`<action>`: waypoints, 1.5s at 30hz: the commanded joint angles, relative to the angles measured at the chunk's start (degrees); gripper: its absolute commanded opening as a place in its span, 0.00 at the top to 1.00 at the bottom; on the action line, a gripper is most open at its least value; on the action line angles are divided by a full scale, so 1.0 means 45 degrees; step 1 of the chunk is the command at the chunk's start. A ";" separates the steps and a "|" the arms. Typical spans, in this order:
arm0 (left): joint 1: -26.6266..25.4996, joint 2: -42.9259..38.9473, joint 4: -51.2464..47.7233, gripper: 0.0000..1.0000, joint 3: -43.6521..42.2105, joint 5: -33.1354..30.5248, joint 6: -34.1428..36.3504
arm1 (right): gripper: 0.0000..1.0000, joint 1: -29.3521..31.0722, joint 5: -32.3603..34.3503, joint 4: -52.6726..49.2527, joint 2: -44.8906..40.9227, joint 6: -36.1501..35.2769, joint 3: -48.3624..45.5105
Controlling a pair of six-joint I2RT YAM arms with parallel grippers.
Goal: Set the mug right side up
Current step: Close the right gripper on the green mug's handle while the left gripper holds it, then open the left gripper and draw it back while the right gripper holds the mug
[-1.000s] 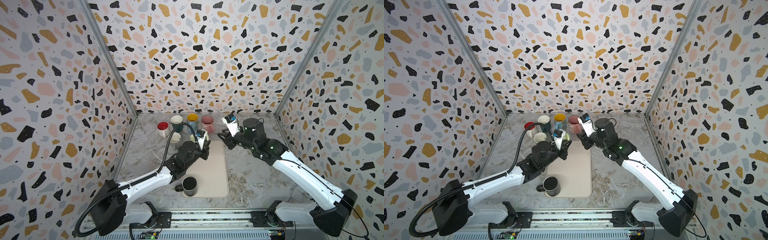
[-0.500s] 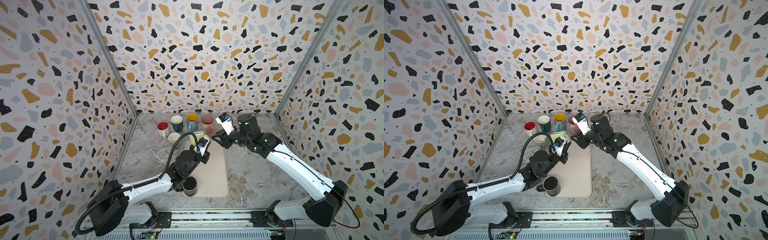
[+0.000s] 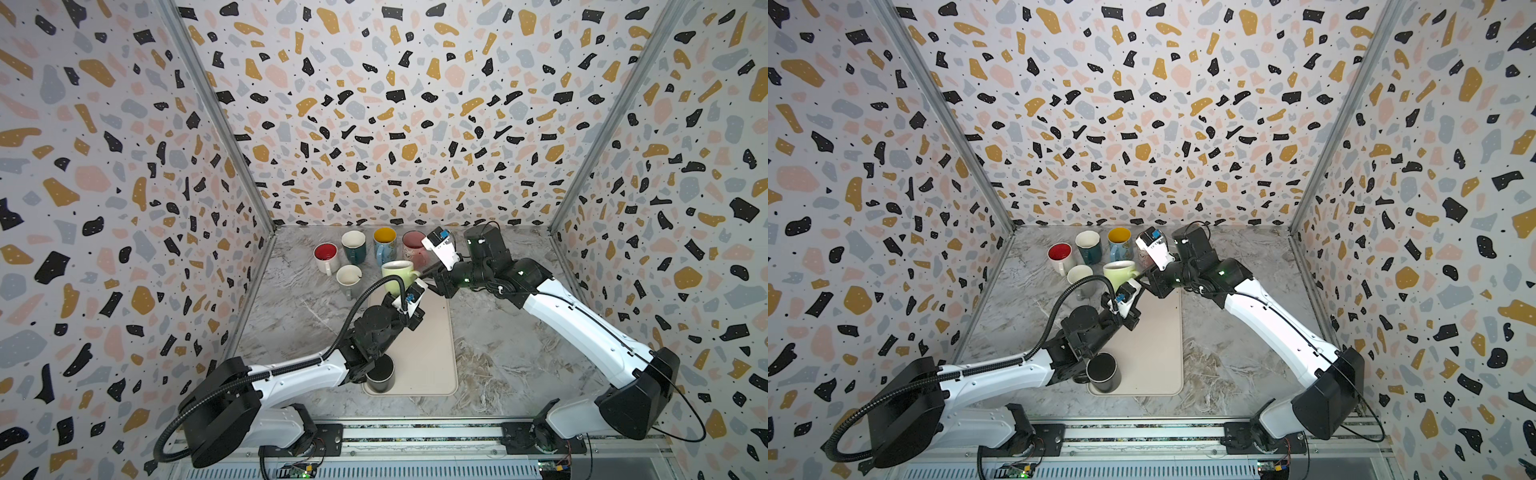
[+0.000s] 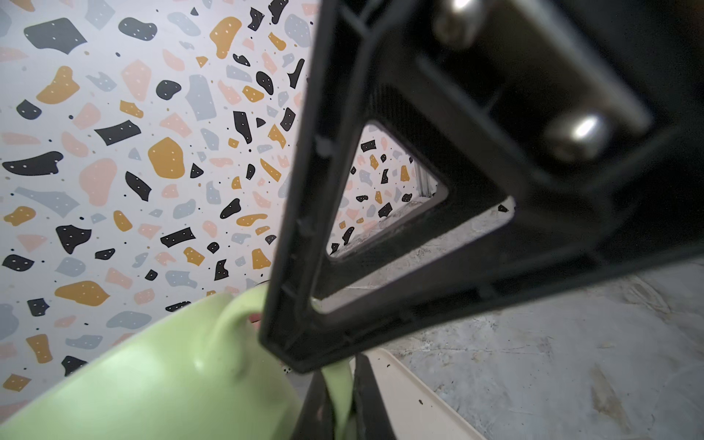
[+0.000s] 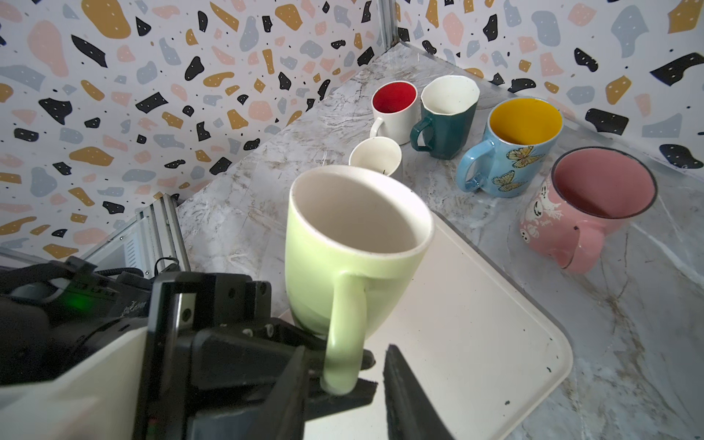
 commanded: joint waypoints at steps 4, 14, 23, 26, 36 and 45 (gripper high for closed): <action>-0.0265 -0.0062 0.2307 1.00 -0.0033 -0.0735 0.1382 | 0.69 -0.0040 -0.0310 -0.1133 0.0363 -0.0051 0.1033; -0.0381 -0.0062 0.2716 1.00 -0.0125 -0.1013 0.1841 | 0.71 -0.0036 -0.0698 -0.1498 0.0961 0.0261 0.0970; -0.0689 0.0049 0.2698 1.00 -0.0147 -0.1006 0.2205 | 0.71 -0.0035 -0.1018 -0.1121 0.1130 0.0505 0.0974; -0.0753 0.0075 0.2727 1.00 -0.0146 -0.1172 0.2369 | 0.72 -0.0039 -0.1169 -0.1267 0.1302 0.0535 0.0988; -0.0773 0.0108 0.3065 1.00 -0.0205 -0.1812 0.2614 | 1.00 -0.0031 -0.1151 -0.1453 0.1438 0.0844 0.0449; -0.0778 0.0338 0.1415 0.91 0.0816 -0.3921 0.1841 | 1.00 -0.0038 -0.0992 -0.0497 0.0852 0.1009 -0.0117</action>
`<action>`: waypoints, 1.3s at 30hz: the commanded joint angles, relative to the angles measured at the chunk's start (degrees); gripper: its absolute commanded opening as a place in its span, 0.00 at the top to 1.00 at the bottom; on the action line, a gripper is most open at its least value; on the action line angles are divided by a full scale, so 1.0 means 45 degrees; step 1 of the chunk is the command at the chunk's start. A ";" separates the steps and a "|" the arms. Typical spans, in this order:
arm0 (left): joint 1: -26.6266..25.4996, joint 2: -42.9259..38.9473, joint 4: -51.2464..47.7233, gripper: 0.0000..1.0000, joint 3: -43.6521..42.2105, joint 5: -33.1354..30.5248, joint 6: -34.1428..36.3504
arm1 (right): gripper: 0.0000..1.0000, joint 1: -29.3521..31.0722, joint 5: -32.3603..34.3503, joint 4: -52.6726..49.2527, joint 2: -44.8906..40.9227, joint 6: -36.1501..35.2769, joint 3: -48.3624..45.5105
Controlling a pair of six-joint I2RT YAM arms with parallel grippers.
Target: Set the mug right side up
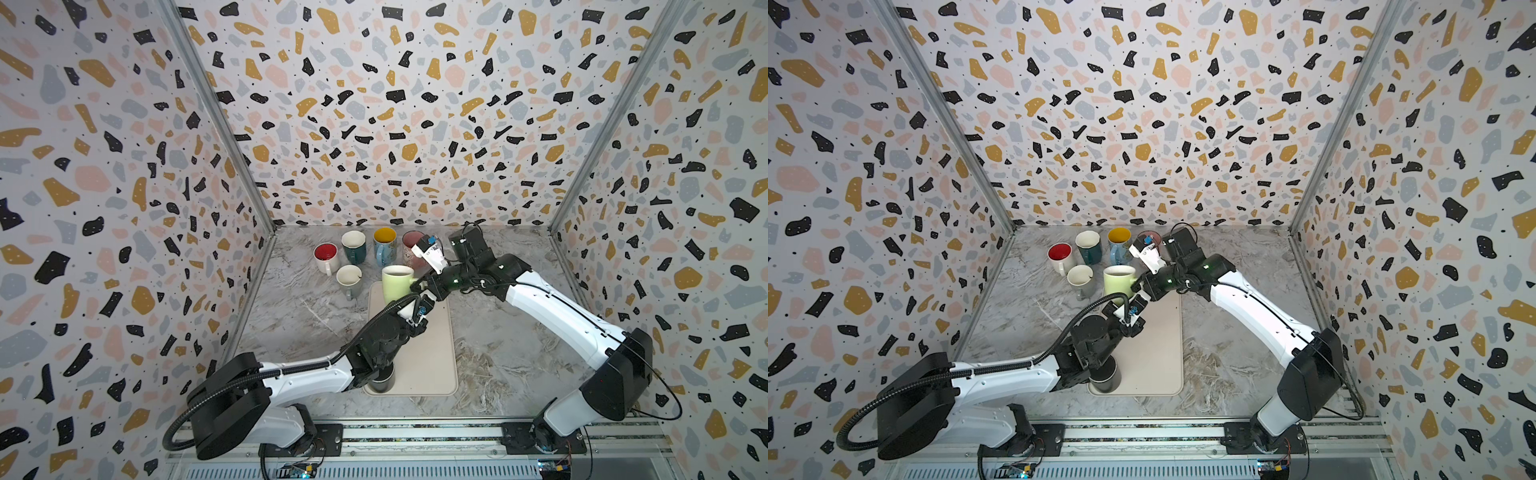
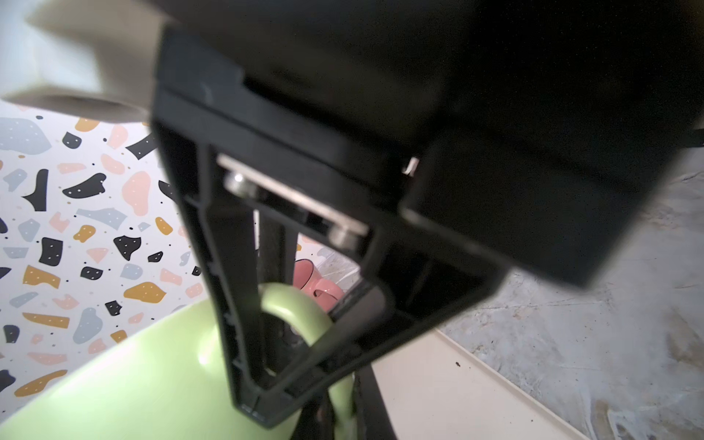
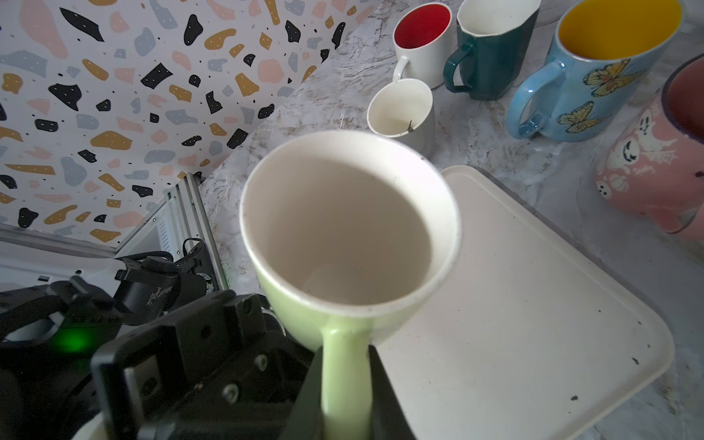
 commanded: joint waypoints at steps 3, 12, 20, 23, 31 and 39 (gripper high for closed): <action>0.0089 -0.0283 0.1280 0.85 0.0937 -0.1570 -0.0242 | 1.00 -0.0036 0.0072 0.0149 -0.0722 0.0270 -0.0415; 0.0090 -0.0822 0.0457 0.62 0.0888 -0.1783 -0.0608 | 1.00 -0.0180 0.0385 0.0756 -0.0915 0.0439 -0.0556; 0.0091 -0.1661 -0.0316 0.50 0.0588 -0.2346 -0.0532 | 1.00 -0.1032 0.0591 0.1851 -0.1086 0.0921 -0.0864; 0.0092 -0.1976 -0.0425 0.48 0.0428 -0.2578 -0.0560 | 1.00 -0.1299 0.0943 0.2164 -0.1203 0.0964 -0.1011; 0.0363 -0.2510 -0.2647 0.46 0.1498 -0.3911 -0.2057 | 1.00 -0.1875 0.4113 0.2888 -0.1998 0.0529 -0.1948; 0.2666 -0.2690 -0.6868 0.43 0.3732 -0.1034 -0.5759 | 1.00 -0.1899 0.6862 0.4904 -0.2302 -0.0039 -0.3449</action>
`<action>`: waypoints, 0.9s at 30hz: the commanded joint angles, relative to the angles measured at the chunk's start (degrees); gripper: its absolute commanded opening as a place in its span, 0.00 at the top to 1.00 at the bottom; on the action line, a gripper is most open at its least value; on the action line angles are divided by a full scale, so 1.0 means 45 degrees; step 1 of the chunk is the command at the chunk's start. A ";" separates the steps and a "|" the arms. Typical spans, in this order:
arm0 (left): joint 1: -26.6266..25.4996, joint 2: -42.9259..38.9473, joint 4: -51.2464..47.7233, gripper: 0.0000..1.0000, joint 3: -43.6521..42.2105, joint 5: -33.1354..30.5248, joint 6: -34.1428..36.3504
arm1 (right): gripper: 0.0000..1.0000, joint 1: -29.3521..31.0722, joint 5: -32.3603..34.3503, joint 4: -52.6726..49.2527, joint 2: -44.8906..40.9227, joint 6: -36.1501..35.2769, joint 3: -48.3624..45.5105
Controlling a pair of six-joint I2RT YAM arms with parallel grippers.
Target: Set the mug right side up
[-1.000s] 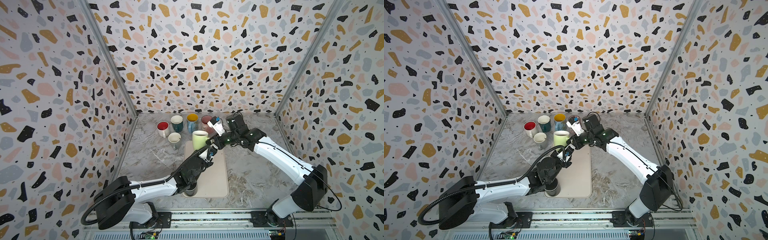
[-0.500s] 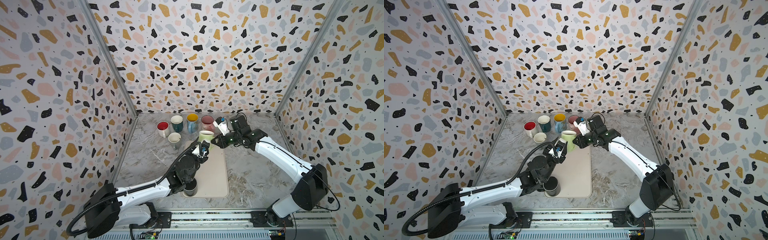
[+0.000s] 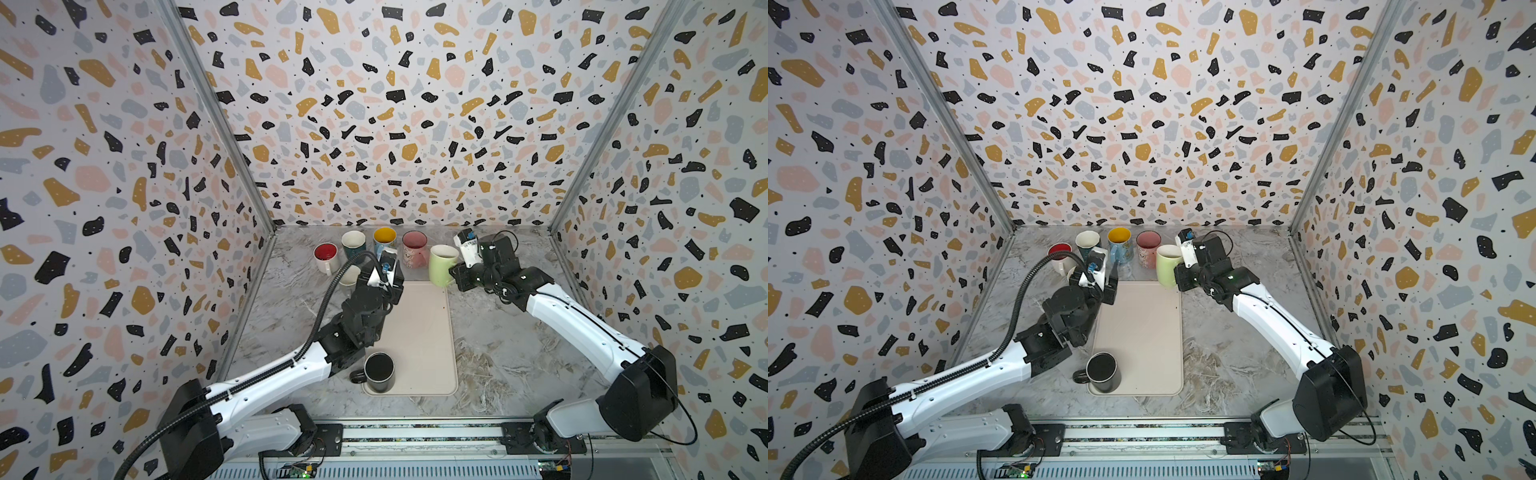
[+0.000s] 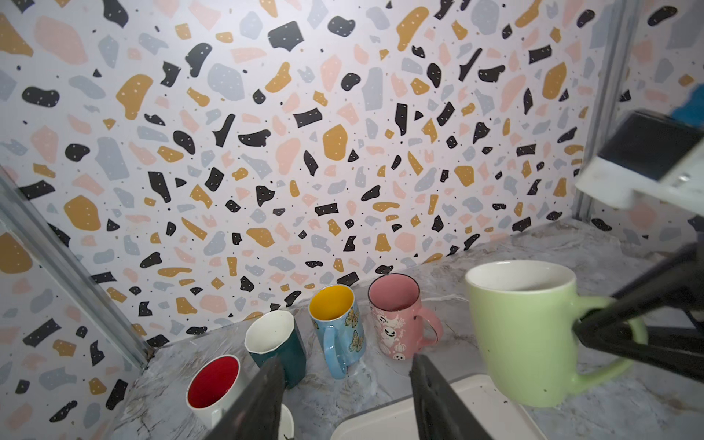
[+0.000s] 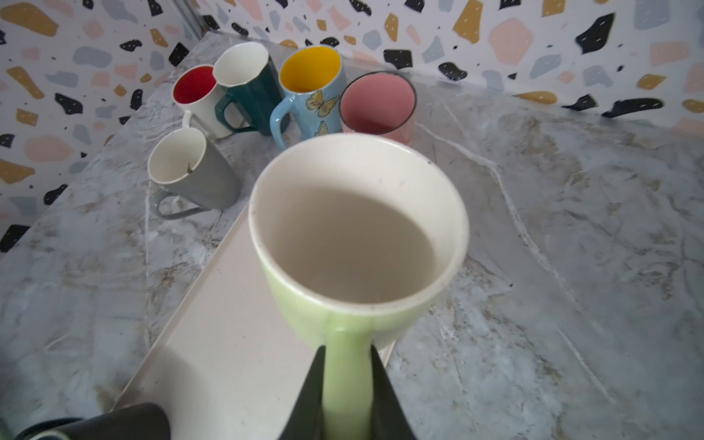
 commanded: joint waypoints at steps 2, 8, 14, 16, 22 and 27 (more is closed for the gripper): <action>0.1448 -0.0312 -0.2393 0.42 0.0898 0.2336 -0.2721 | 1.00 -0.0015 0.1888 0.3124 -0.0363 -0.0479 -0.0682; 0.3928 0.0393 -0.4812 0.41 0.2428 0.6279 -0.5091 | 1.00 -0.0302 0.3182 0.5776 0.0512 -0.0499 -0.1530; 0.5264 0.0736 -0.4504 0.43 0.2361 0.8996 -0.6334 | 1.00 -0.1014 0.3441 0.8068 0.2050 -0.0289 -0.1389; 0.5600 0.0796 -0.4210 0.43 0.2231 0.9714 -0.6722 | 1.00 -0.1109 0.3558 0.8611 0.2588 -0.0272 -0.1262; 0.6271 0.0904 -0.4124 0.43 0.2054 1.0247 -0.7093 | 1.00 -0.1282 0.3201 0.9928 0.4116 -0.0267 -0.0938; 0.6625 0.1031 -0.4074 0.43 0.2039 1.0528 -0.7279 | 1.00 -0.1277 0.3093 1.0687 0.4822 -0.0397 -0.0821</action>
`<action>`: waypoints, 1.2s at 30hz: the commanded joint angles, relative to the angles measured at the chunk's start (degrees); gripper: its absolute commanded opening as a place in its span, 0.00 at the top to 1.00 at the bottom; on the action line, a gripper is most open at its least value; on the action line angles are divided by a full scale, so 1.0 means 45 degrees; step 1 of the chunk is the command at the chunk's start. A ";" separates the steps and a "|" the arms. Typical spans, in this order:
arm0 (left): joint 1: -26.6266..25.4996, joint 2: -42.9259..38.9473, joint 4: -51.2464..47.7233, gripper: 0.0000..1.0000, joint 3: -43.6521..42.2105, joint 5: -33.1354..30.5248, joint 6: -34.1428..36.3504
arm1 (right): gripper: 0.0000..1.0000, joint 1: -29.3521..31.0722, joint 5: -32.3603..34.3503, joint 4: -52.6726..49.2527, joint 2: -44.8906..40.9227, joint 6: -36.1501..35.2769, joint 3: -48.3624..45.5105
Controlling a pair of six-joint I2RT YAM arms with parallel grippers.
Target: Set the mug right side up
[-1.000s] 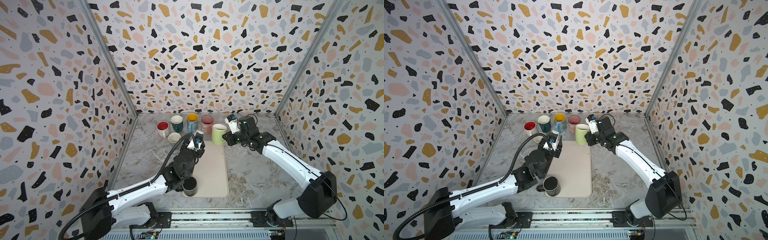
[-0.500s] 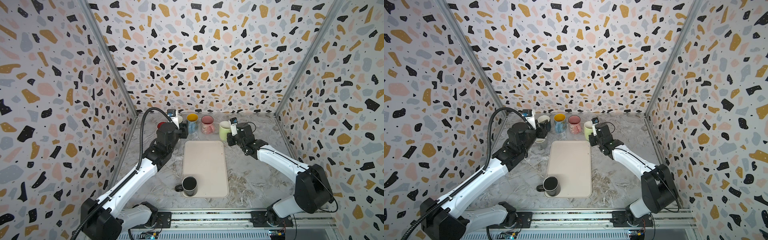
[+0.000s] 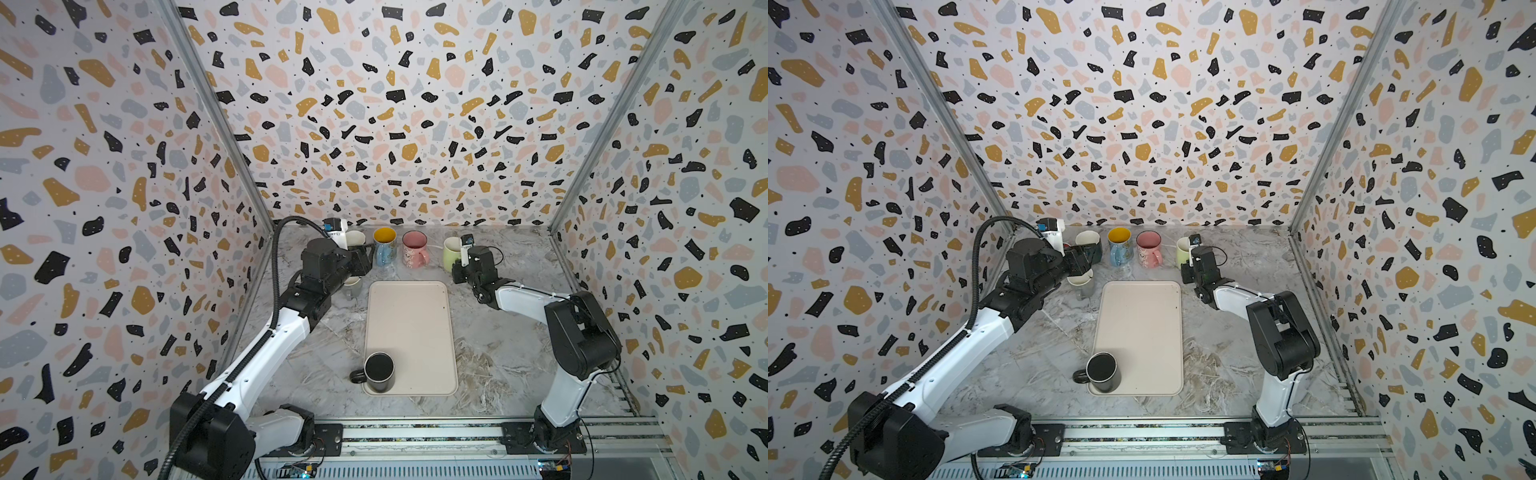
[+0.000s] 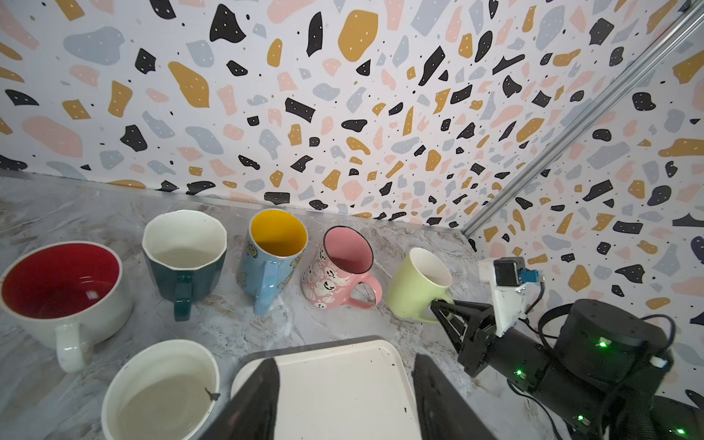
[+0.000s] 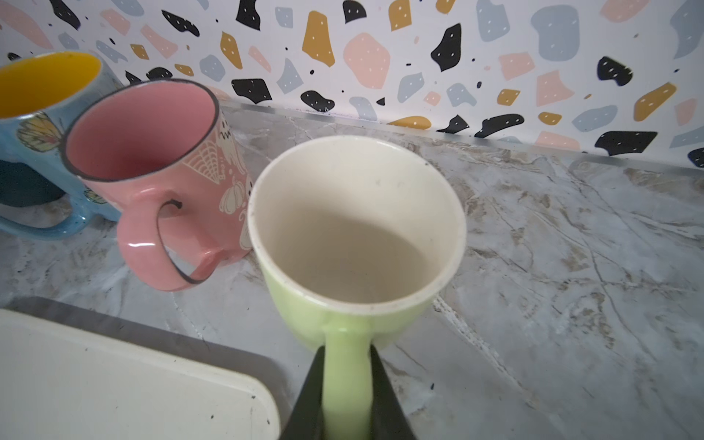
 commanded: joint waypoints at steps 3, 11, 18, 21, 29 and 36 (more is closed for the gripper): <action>0.0281 0.0123 0.0566 0.42 -0.0160 0.0603 -0.0377 | 1.00 0.0041 0.0000 0.2183 -0.0037 -0.0199 0.1112; 0.0414 0.0276 0.0736 0.43 -0.0202 0.0759 -0.0482 | 1.00 0.0216 -0.0098 0.2575 0.0612 -0.0708 0.1279; 0.0438 0.0426 0.0881 0.43 -0.0198 0.0861 -0.0560 | 1.00 0.0674 0.0318 0.2774 0.1141 -0.1365 0.1363; 0.0459 0.0426 0.0883 0.42 -0.0220 0.0866 -0.0585 | 1.00 0.0816 0.0420 0.2885 0.1321 -0.1461 0.1383; 0.0451 0.0368 0.0911 0.43 -0.0310 0.0866 -0.0638 | 1.00 0.0822 0.0742 0.3156 0.1528 -0.1236 0.1215; 0.0470 0.0357 0.0965 0.42 -0.0373 0.0847 -0.0658 | 1.00 0.0697 0.0884 0.3203 0.1785 -0.0875 0.1130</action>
